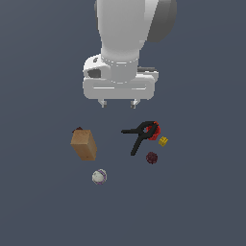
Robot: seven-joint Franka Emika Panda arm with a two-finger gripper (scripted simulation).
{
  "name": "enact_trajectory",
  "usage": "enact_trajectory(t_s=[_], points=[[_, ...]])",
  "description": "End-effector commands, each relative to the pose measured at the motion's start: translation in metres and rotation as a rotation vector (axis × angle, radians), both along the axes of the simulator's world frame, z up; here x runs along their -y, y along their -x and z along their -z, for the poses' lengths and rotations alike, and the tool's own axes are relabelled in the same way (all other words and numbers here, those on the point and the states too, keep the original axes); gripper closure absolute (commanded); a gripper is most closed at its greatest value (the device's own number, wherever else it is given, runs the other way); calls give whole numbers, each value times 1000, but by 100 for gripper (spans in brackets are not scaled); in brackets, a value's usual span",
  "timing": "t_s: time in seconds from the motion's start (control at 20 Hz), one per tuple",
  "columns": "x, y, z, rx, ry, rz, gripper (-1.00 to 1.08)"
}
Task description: Pick up a designated object from a clutter of objects.
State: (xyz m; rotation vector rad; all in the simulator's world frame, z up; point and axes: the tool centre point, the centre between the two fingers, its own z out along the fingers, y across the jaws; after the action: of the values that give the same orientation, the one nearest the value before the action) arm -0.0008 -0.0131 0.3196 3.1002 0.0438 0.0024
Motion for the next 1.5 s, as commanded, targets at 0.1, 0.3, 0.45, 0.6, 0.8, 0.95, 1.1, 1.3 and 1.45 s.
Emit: enact_trajectory(t_s=[0.1,0.3,0.45,0.6,0.8,0.95,1.1,1.3,1.45], points=[[1,-1,-2,6,1,0,-92],[9,-10,-19,52,13,-3,-92],[14,-14,-28,74,18,-3,-92],[13,-14,-26,71,18,-4,-92],[10,-17,-21,69,20,-27,-92],[5,-22,-12,64,23,-65,-92],[-3,-28,1,57,26,-119,-92],[-17,-39,26,45,30,-218,-92],[-32,-47,50,34,31,-313,-92]])
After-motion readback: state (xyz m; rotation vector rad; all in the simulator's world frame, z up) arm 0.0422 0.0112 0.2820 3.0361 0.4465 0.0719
